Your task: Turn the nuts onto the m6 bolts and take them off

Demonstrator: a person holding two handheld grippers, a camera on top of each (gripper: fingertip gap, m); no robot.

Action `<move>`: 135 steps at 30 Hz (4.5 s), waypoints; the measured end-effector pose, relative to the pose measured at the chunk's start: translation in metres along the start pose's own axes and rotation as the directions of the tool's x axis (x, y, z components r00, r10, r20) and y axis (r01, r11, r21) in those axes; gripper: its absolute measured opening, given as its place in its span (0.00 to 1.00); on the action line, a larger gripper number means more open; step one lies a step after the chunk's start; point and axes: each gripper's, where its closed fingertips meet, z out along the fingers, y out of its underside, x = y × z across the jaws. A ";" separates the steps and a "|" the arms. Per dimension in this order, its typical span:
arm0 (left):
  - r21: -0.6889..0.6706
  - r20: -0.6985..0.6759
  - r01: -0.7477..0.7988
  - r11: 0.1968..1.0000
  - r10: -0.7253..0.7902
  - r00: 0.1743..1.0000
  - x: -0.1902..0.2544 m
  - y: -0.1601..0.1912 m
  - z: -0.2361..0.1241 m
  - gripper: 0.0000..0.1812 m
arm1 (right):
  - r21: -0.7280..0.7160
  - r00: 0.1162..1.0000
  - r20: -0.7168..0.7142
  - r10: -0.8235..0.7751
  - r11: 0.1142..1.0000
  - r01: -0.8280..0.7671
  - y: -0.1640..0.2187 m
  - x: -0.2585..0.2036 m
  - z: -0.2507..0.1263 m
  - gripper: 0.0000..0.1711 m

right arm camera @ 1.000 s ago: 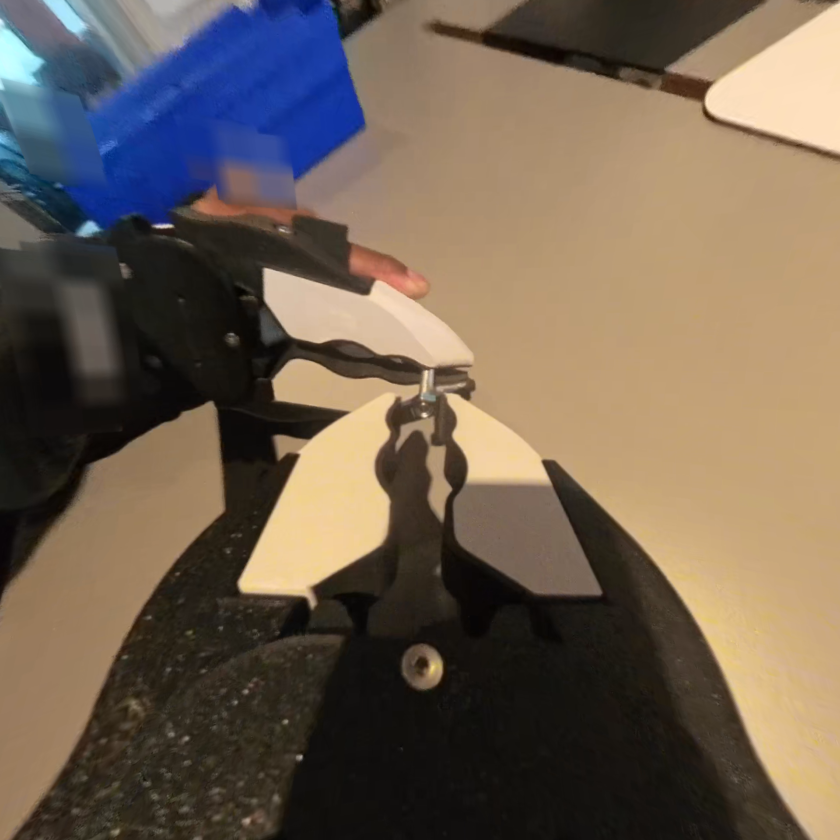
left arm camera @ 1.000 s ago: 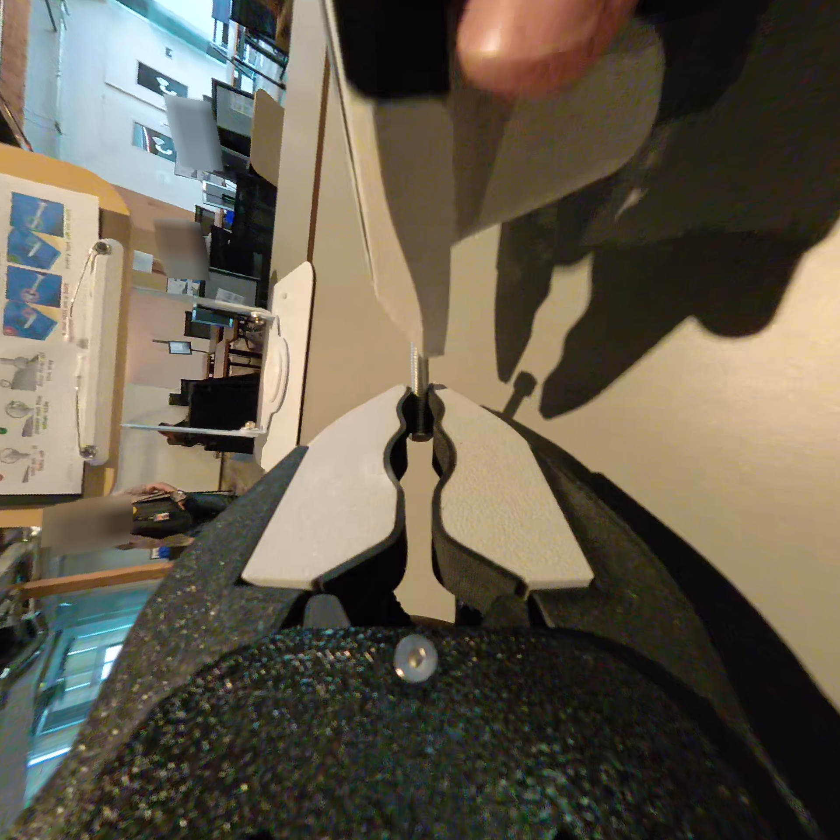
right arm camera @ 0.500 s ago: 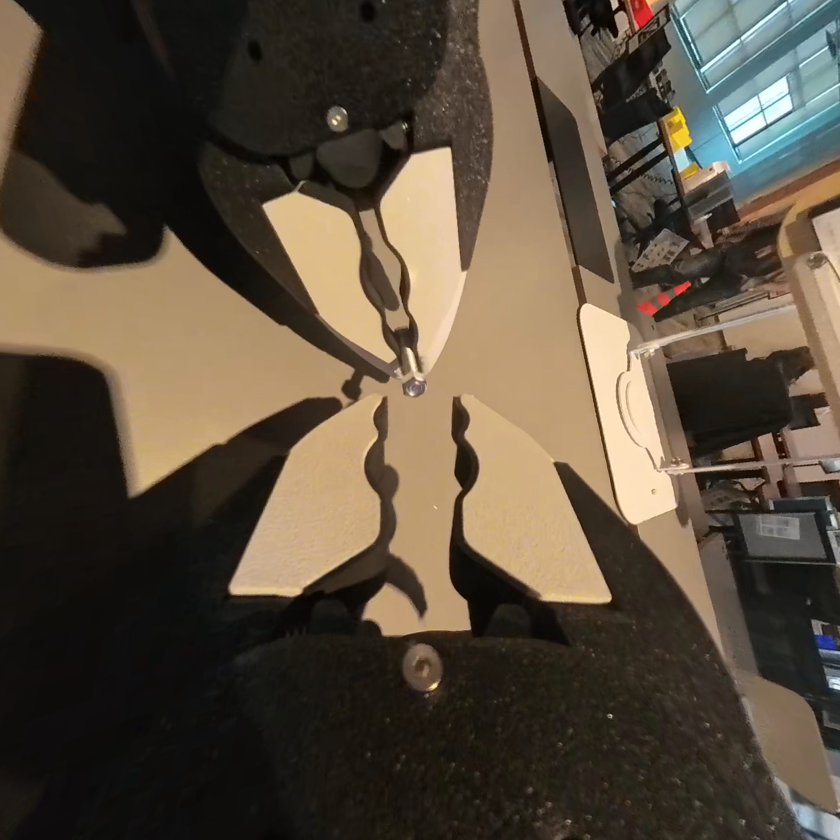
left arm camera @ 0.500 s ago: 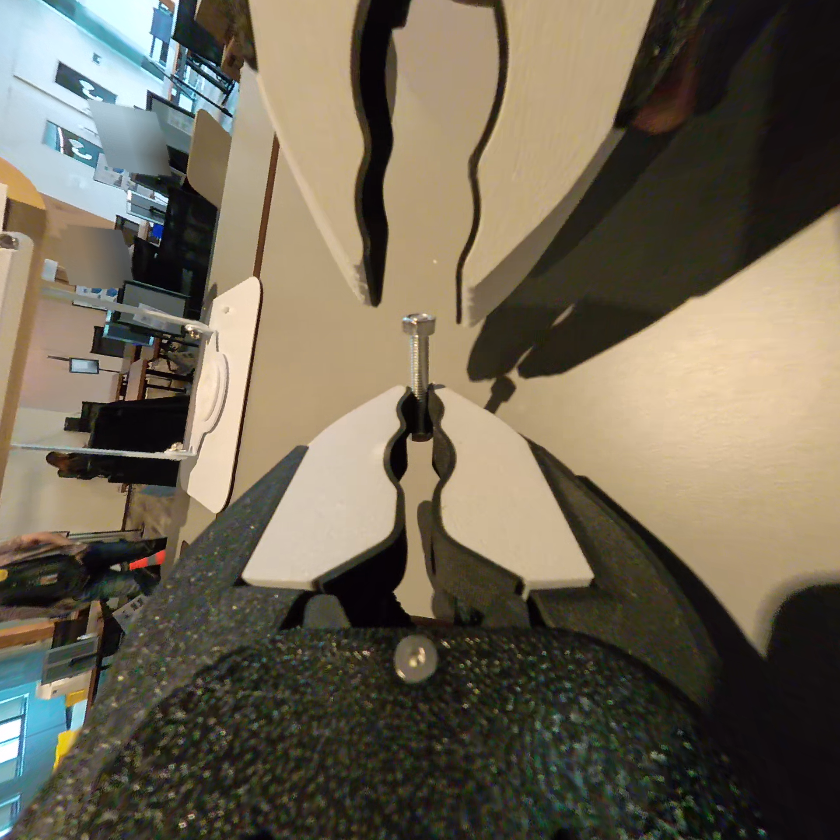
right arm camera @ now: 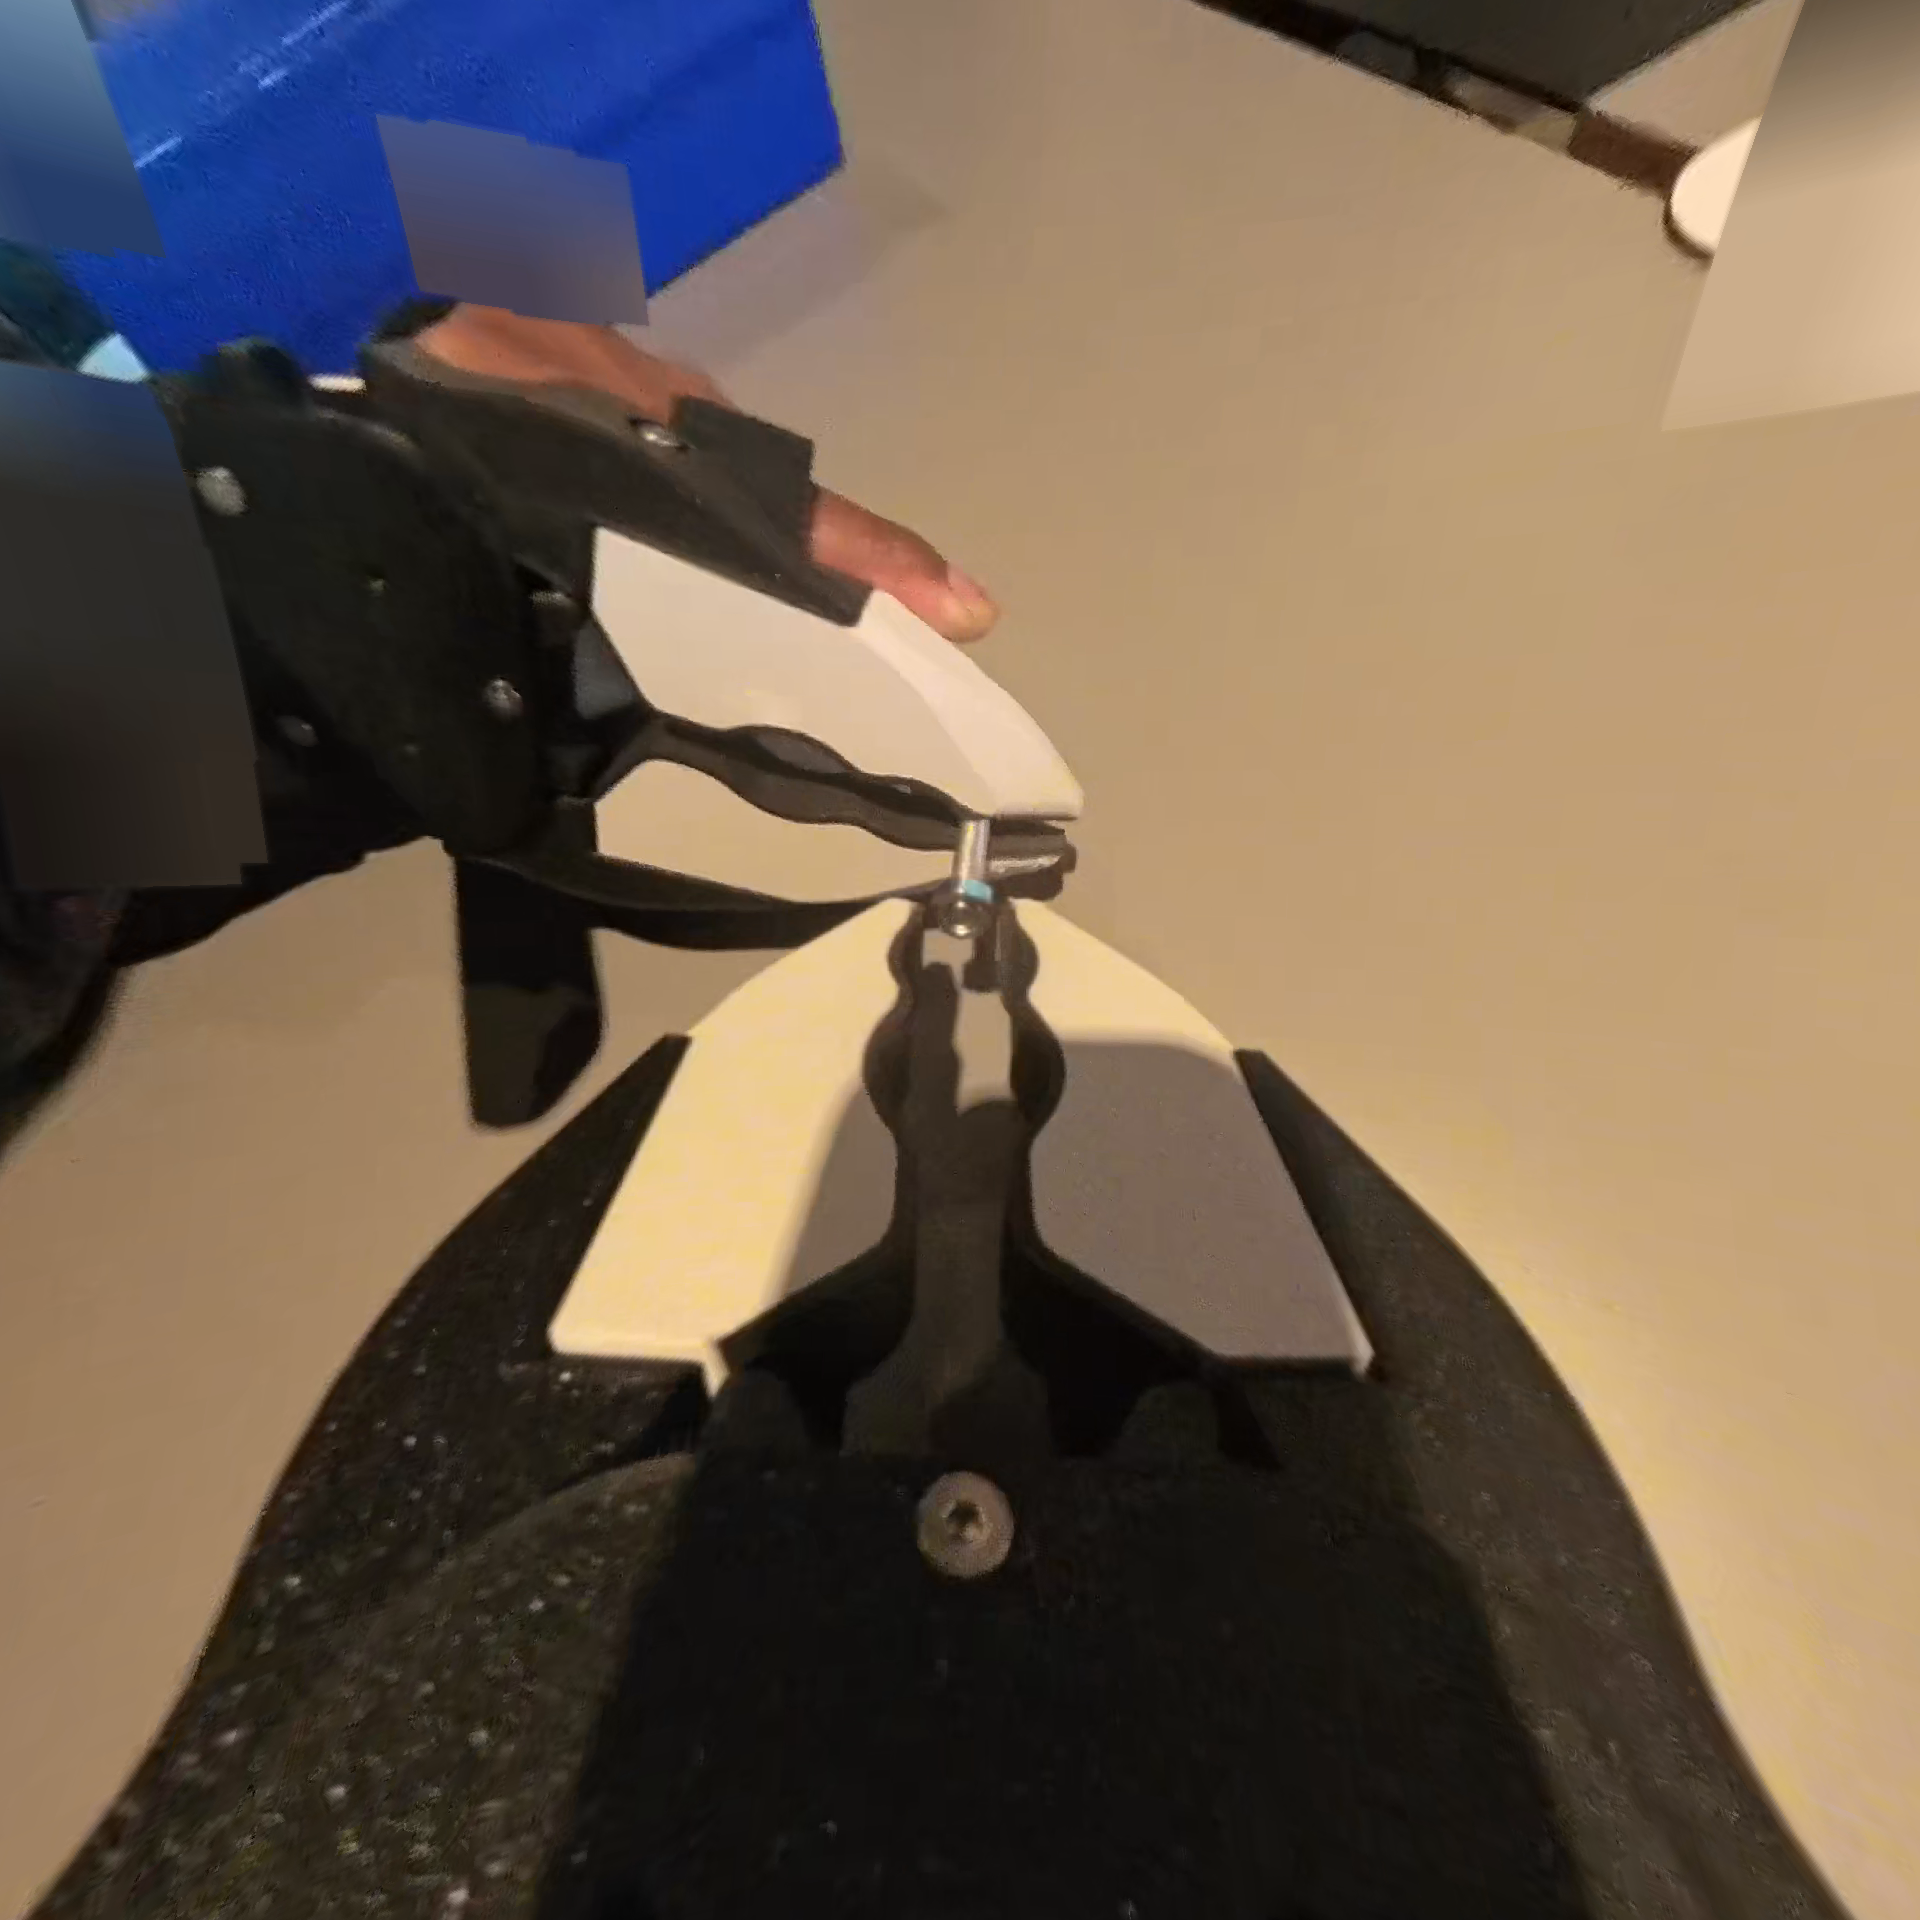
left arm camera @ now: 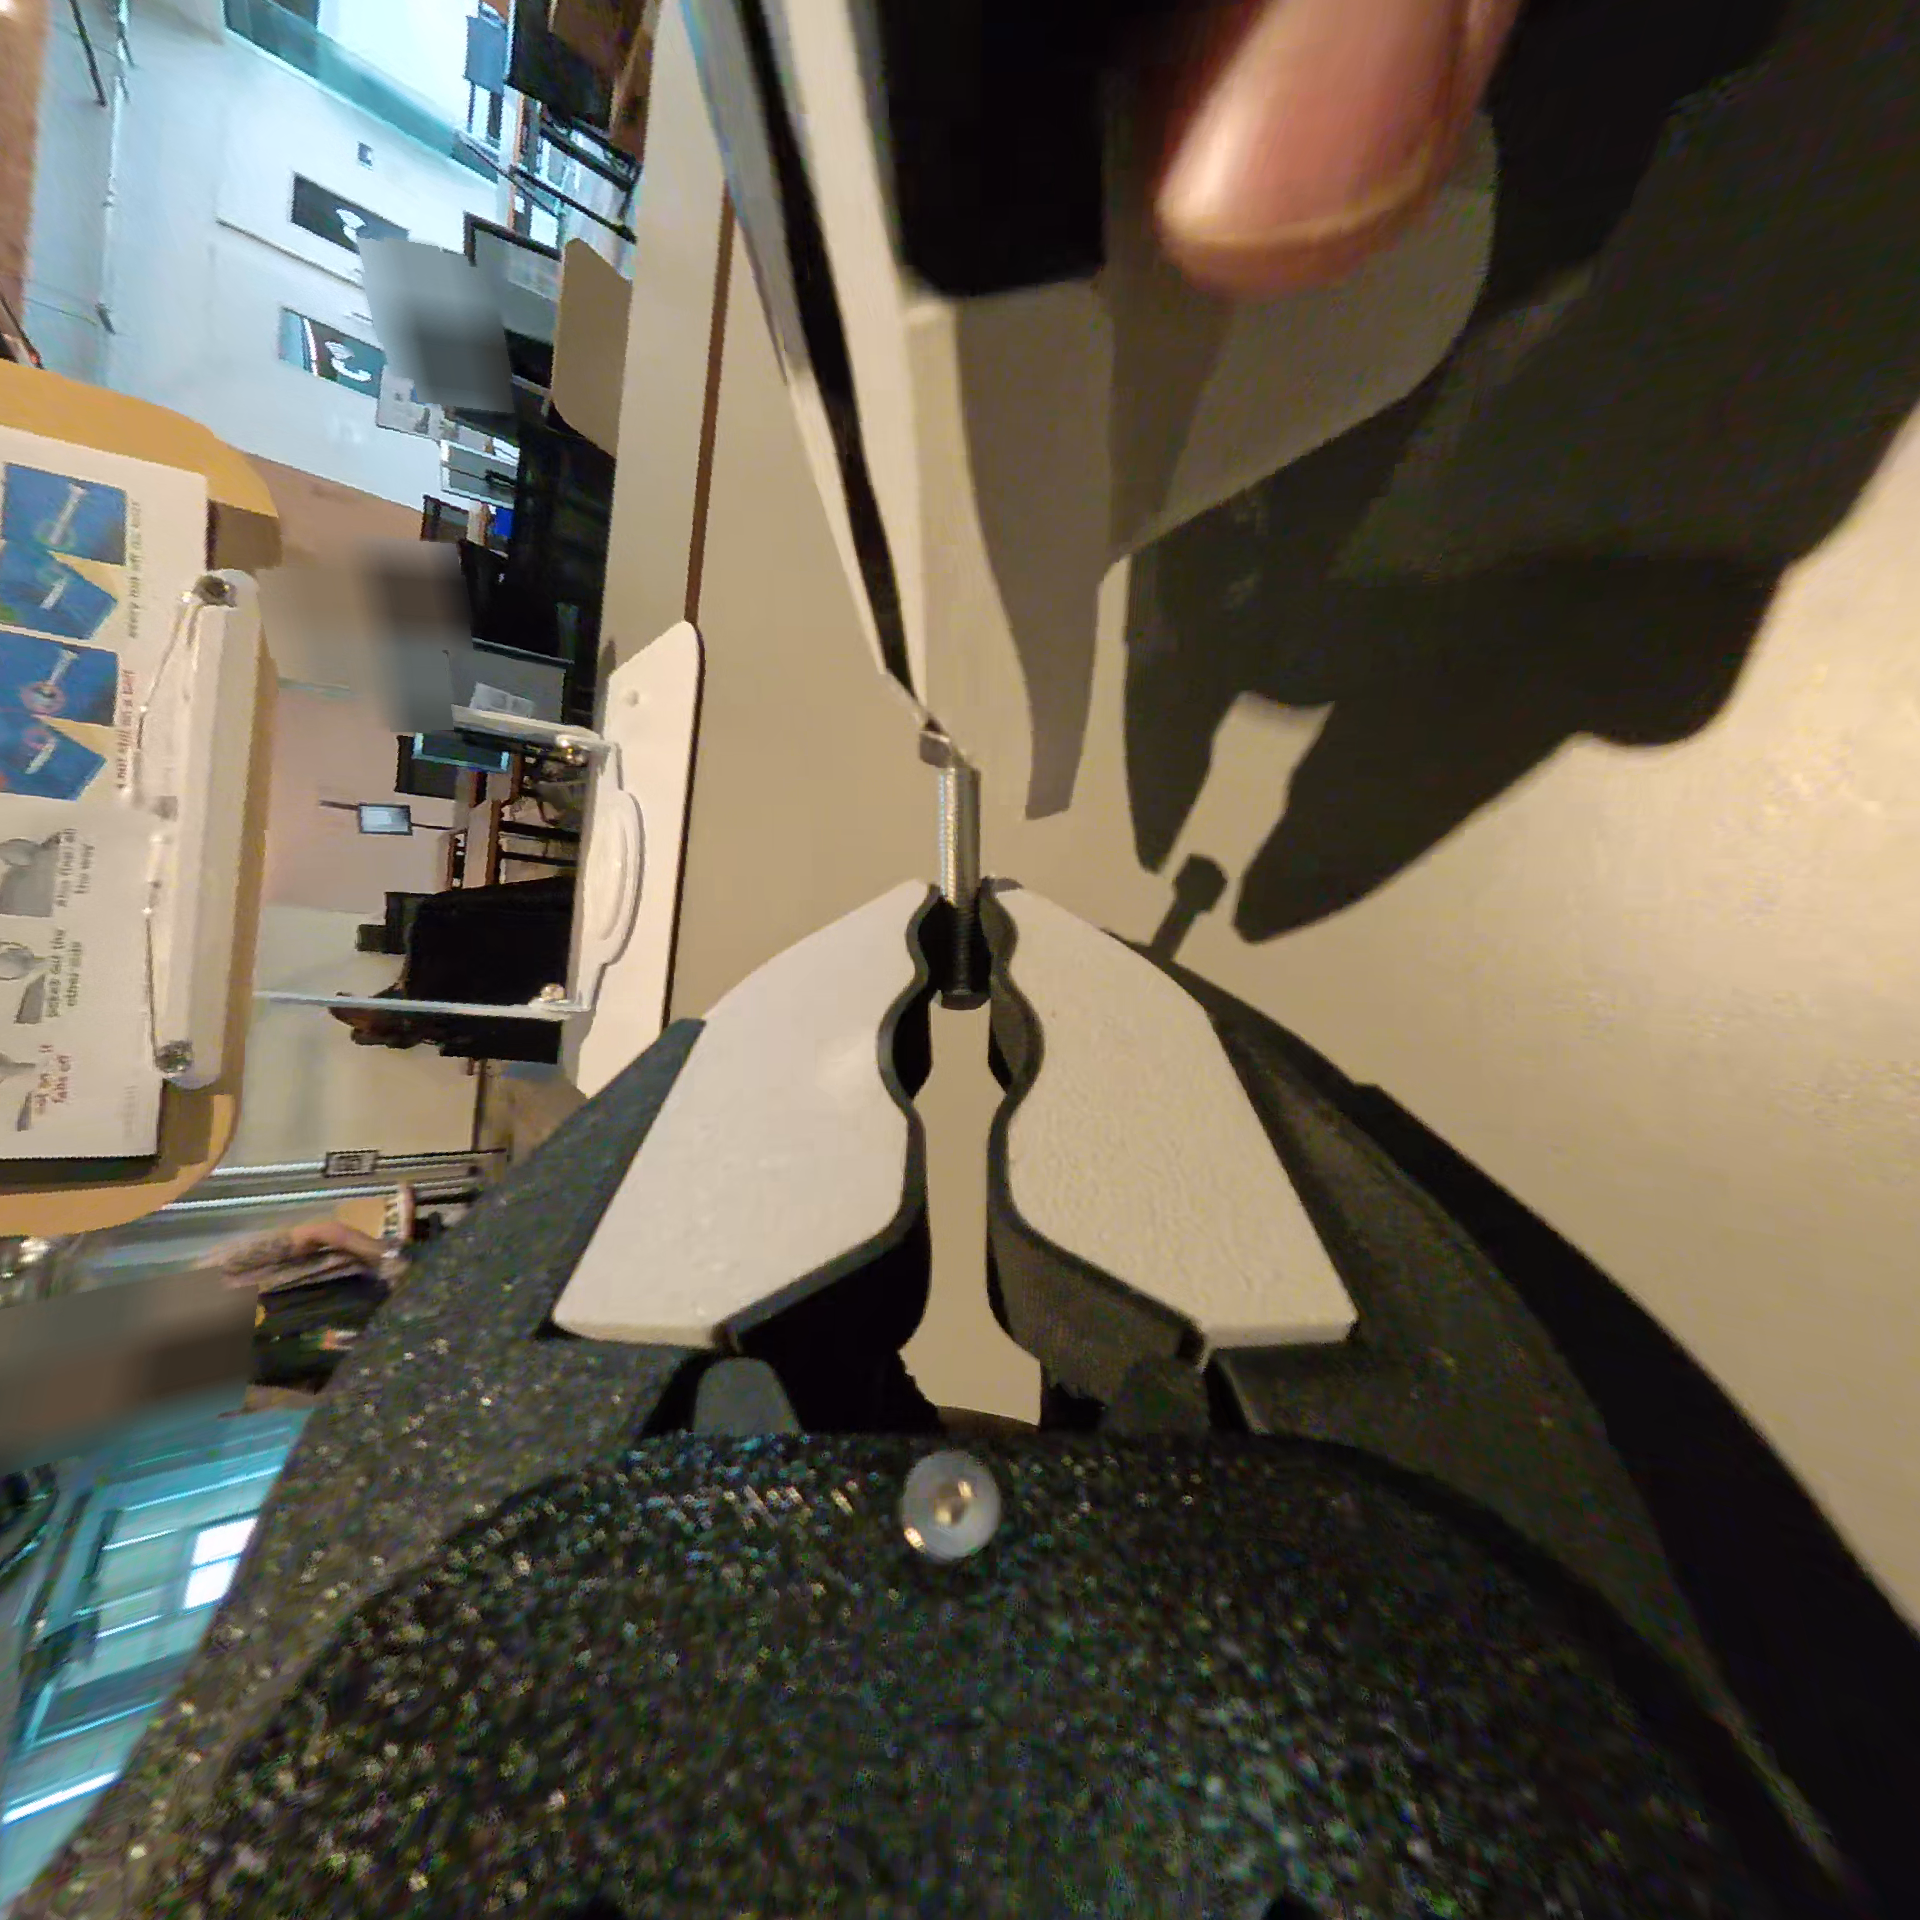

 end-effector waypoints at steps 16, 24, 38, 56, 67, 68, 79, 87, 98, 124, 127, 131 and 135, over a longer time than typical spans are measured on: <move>0.008 -0.032 0.029 1.000 -0.029 0.999 0.004 0.001 0.001 0.03 | -0.196 0.722 -0.268 -0.638 0.770 0.608 -0.001 0.006 -0.001 0.06; -0.025 0.004 0.003 1.000 -0.003 1.000 0.000 0.005 0.002 0.03 | 0.019 0.995 -0.080 0.065 0.998 -0.064 -0.002 0.003 0.004 0.06; 0.015 -0.078 0.079 0.997 -0.077 0.994 0.008 0.003 0.001 0.03 | -0.248 0.550 -0.290 -0.783 0.616 0.747 0.001 0.009 -0.003 0.16; -0.022 -0.018 0.003 1.000 -0.003 1.000 0.001 0.005 0.000 0.03 | 0.014 0.997 0.018 -0.075 0.997 0.075 0.001 0.000 -0.001 0.18; 0.009 -0.073 0.045 0.999 -0.044 0.996 0.007 0.003 0.000 0.03 | -0.224 0.554 -0.297 -0.778 0.620 0.752 0.000 0.004 -0.001 0.19; 0.013 -0.082 0.043 0.999 -0.042 0.996 0.009 0.002 -0.001 0.03 | -0.225 0.541 -0.303 -0.785 0.610 0.760 -0.001 0.005 -0.002 0.18; -0.029 -0.070 -0.040 0.999 0.038 0.997 0.012 0.006 0.002 0.03 | -0.193 0.824 -0.204 -0.529 0.847 0.496 0.012 0.003 0.006 0.06; -0.004 -0.058 0.019 1.000 -0.019 0.998 0.007 0.002 0.001 0.03 | -0.020 0.999 0.031 -0.018 1.000 0.018 0.007 -0.001 0.001 0.11; 0.004 -0.108 0.056 0.998 -0.055 0.993 0.013 0.004 0.001 0.03 | -0.234 0.595 -0.239 -0.767 0.640 0.731 0.007 0.004 -0.004 0.16; 0.003 -0.082 0.056 0.998 -0.056 0.995 0.010 0.003 0.001 0.03 | -0.167 0.806 -0.200 -0.557 0.830 0.532 0.007 0.012 -0.009 0.18; 0.006 -0.097 0.056 0.998 -0.055 0.994 0.013 0.002 0.001 0.03 | -0.219 0.672 -0.225 -0.705 0.709 0.670 0.008 0.008 -0.007 0.18; 0.013 -0.112 0.058 0.998 -0.056 0.992 0.016 0.001 0.001 0.03 | -0.246 0.585 -0.234 -0.776 0.630 0.737 0.008 0.005 -0.005 0.14; 0.020 -0.134 0.055 0.998 -0.052 0.990 0.020 -0.001 0.001 0.03 | -0.254 0.546 -0.230 -0.805 0.592 0.765 0.009 0.002 -0.004 0.09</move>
